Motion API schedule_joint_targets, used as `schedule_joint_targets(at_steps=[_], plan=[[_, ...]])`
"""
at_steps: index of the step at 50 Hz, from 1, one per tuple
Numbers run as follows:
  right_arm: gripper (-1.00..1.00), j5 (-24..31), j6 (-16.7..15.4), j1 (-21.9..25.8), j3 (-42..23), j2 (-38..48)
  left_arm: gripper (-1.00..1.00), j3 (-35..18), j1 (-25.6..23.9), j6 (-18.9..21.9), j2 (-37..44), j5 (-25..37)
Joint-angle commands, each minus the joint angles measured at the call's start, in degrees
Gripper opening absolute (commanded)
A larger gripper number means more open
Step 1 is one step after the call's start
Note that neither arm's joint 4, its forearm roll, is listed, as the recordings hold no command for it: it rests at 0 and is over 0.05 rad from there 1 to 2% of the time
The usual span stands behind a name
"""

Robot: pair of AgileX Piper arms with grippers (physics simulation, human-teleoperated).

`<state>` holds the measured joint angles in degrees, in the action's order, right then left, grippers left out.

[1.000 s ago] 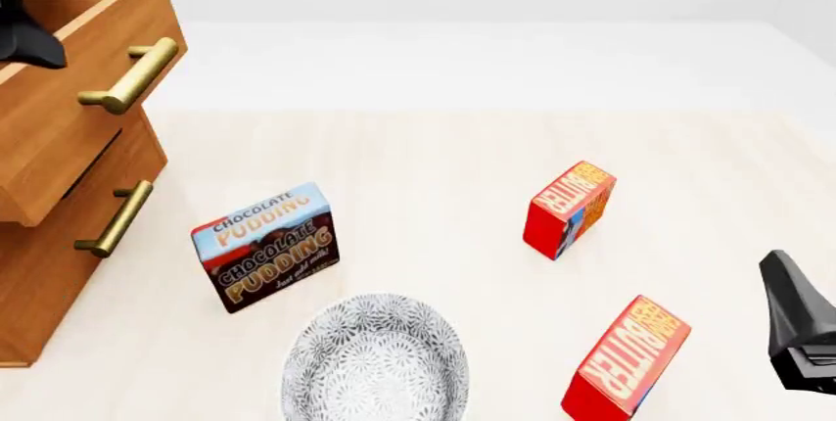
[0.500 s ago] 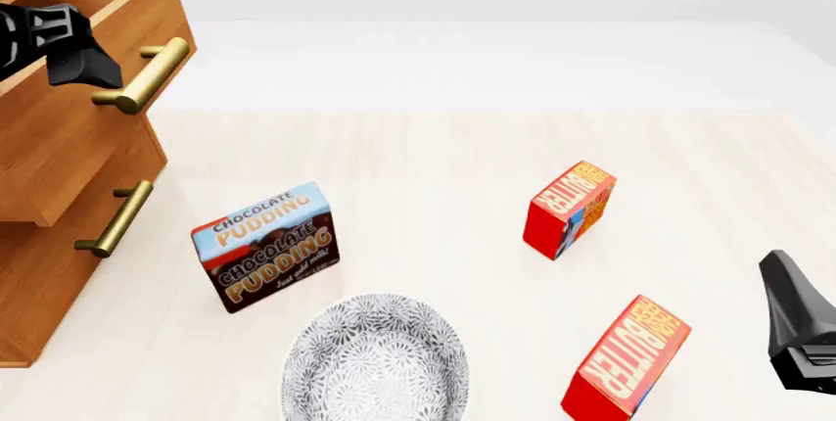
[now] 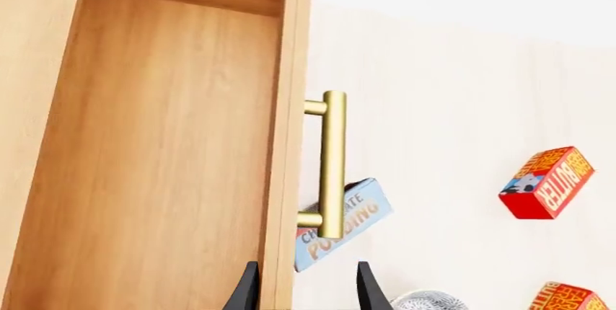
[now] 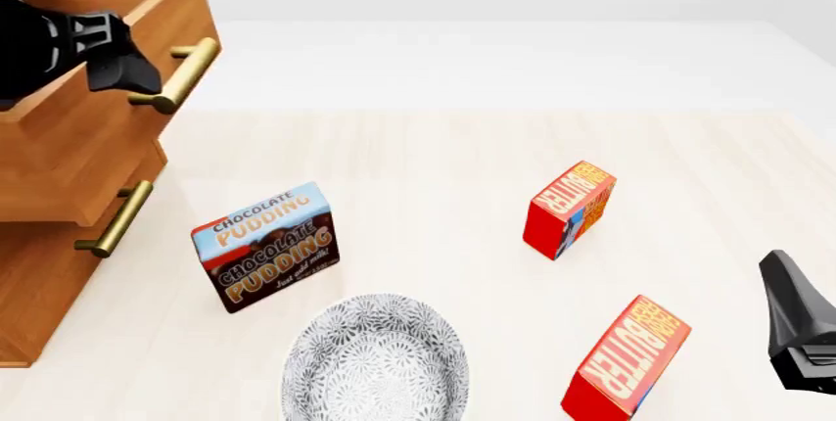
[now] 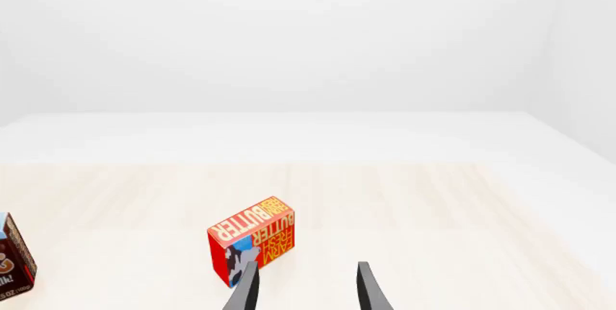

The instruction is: Put the butter at the front in the top drawer of the cabinet and close it.

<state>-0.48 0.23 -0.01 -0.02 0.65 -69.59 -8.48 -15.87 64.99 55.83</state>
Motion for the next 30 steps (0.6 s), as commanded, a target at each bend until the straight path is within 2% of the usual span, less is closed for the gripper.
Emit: schedule_joint_targets(at_steps=[1, 30], plan=[[1.00, 0.11, -0.07, 0.02, -0.02, -0.12, 1.00, -0.11, -3.26, -1.65, -0.17, -0.40], [1.00, 0.11, -0.05, 0.00, -0.02, -0.12, 1.00, -2.33, -9.01, -3.70, 4.10, -2.34]])
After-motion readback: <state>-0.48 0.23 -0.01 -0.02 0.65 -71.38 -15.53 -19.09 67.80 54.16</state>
